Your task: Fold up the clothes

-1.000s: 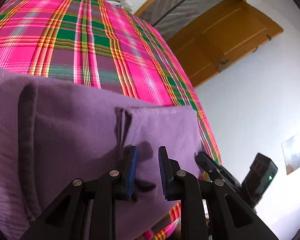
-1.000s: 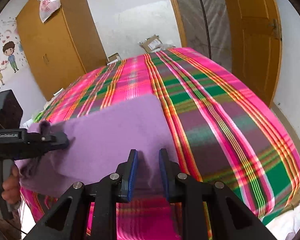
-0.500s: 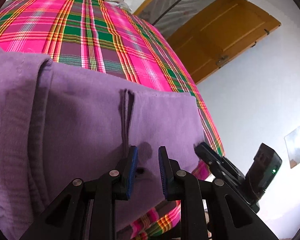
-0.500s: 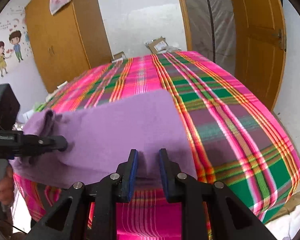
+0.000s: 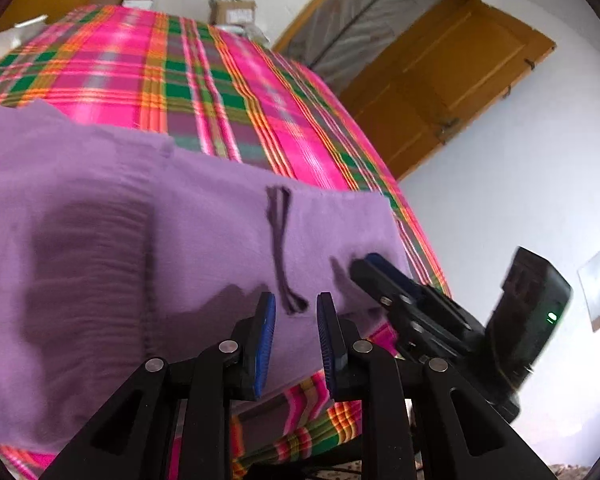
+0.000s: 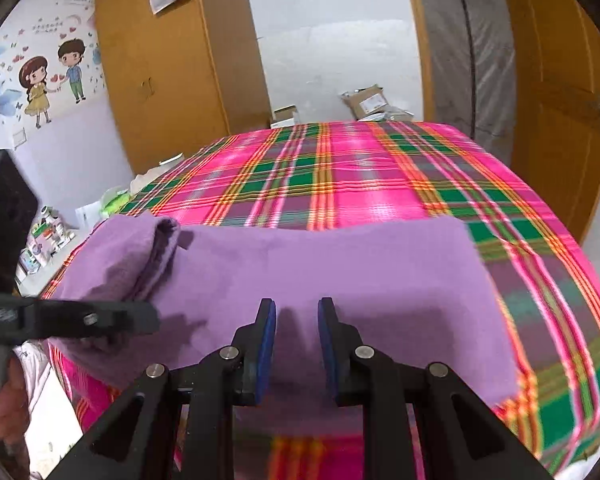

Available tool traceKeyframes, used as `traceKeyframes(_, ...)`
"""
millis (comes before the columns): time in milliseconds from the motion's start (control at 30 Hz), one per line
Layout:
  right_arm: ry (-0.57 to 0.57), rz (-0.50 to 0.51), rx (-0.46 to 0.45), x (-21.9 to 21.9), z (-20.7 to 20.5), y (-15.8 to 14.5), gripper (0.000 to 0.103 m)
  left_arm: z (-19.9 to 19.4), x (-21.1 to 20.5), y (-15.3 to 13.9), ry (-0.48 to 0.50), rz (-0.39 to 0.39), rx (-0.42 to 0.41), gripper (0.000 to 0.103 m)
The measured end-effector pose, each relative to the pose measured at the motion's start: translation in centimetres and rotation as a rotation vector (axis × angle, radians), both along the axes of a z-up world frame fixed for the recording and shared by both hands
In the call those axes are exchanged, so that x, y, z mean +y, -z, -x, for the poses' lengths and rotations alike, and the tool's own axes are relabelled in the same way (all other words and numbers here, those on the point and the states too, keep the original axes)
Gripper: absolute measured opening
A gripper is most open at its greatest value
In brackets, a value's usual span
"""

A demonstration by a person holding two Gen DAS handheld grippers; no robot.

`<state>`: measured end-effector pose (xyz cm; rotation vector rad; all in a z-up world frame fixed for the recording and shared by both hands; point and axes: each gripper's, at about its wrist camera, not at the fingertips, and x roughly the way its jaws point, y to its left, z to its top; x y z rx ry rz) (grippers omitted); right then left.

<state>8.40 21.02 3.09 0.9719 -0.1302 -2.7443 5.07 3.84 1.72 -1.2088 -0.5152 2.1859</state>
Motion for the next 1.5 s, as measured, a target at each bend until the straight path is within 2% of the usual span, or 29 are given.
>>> traceKeyframes(167, 0.008, -0.006, -0.081, -1.8, 3.0, 1.2, 0.022, -1.0, -2.9, -0.7, -0.077, -0.025, 0.018, 0.022)
traceKeyframes(433, 0.026, -0.046, -0.064, -3.0, 5.5, -0.4, 0.022, -1.6, -7.6, -0.8, -0.186, -0.032, 0.027, 0.022)
traceKeyframes(567, 0.04, -0.043, -0.136, -3.5, 7.9, 0.7, 0.022, -1.3, -9.3, -0.6, -0.227, -0.036, 0.02, 0.022)
traceKeyframes(733, 0.041, -0.074, -0.137, -3.9, 7.9, 1.1, 0.022, -1.5, -11.3, -0.5, -0.271, -0.022, 0.021, 0.022)
traceKeyframes(800, 0.046, -0.065, -0.149, -3.7, 7.9, 0.7, 0.022, -1.7, -12.2, -0.8, -0.288, -0.021, 0.027, 0.022)
traceKeyframes(867, 0.04, -0.027, -0.119, -3.7, 7.2, -0.3, 0.022, -1.9, -13.5, -0.9, -0.316, -0.02, 0.038, 0.022)
traceKeyframes(1000, -0.023, 0.002, -0.054, -5.1, 5.4, -2.0, 0.022, -2.5, -16.1, -0.7, -0.372, -0.013, 0.034, 0.022)
traceKeyframes(1100, -0.117, 0.028, -0.021, -7.1, 3.8, -2.5, 0.022, -3.0, -18.3, -0.3, -0.423, -0.011, 0.025, 0.022)
traceKeyframes(1267, -0.288, 0.0, 0.049, -12.2, 1.4, -2.7, 0.023, -3.5, -21.2, 0.1, -0.485, -0.013, 0.016, 0.022)
traceKeyframes(1400, -0.402, -0.007, 0.057, -16.4, 0.3, -2.1, 0.032, -3.5, -22.4, 0.8, -0.494, -0.018, -0.008, 0.022)
traceKeyframes(1500, -0.477, -0.012, 0.043, -18.9, -0.5, -1.4, 0.032, -3.8, -23.2, 1.3, -0.509, -0.021, -0.022, 0.022)
